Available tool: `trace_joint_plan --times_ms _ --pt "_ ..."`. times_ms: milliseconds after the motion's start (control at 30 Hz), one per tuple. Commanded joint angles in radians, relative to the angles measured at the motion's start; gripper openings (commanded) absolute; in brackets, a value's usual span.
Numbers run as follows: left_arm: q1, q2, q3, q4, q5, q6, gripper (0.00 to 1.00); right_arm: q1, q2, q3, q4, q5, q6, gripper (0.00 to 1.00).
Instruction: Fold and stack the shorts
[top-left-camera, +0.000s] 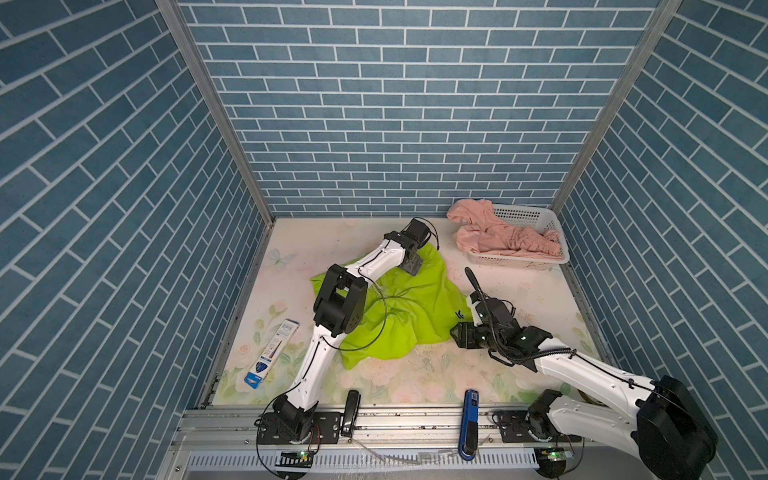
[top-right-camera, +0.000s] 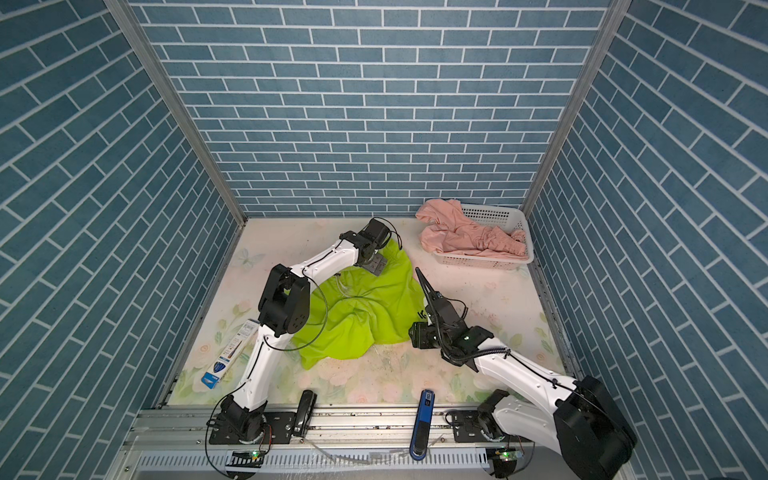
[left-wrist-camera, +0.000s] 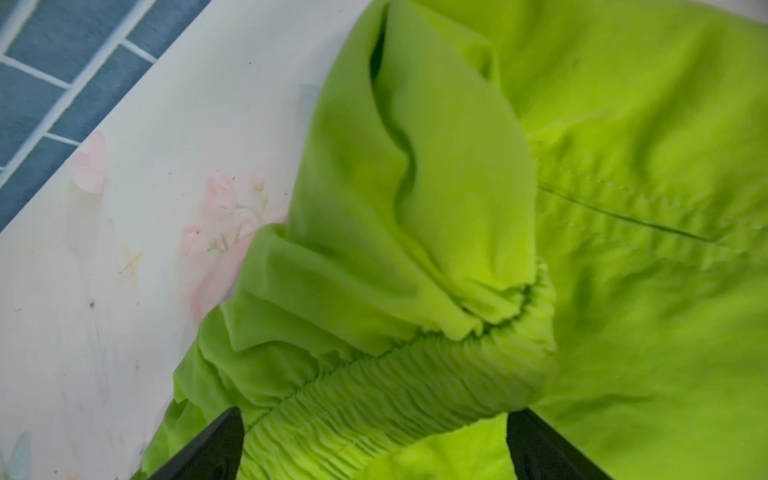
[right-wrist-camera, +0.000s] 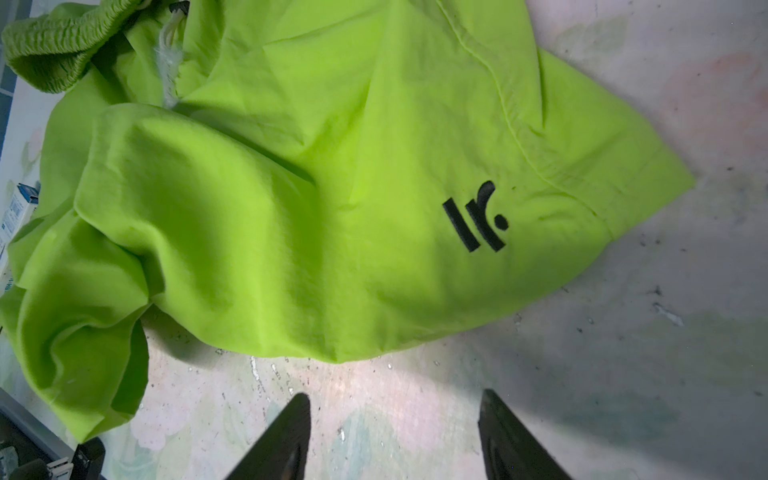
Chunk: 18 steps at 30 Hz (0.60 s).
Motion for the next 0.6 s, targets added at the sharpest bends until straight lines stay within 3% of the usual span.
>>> trace_joint_plan --times_ms 0,200,467,567 --pt "0.005 0.065 0.064 -0.041 -0.024 0.058 1.0 -0.004 0.011 -0.005 0.012 0.013 0.036 0.65" --pt "0.089 0.077 0.145 -0.032 -0.185 0.241 1.0 -0.006 0.002 -0.022 0.027 0.018 0.035 0.66" --pt "0.238 0.162 0.412 -0.047 -0.188 0.418 1.0 -0.004 0.032 0.024 -0.033 0.035 0.004 0.66" --pt "0.265 0.182 0.457 -0.017 -0.243 0.515 1.0 -0.004 0.051 0.058 -0.054 0.045 -0.019 0.66"
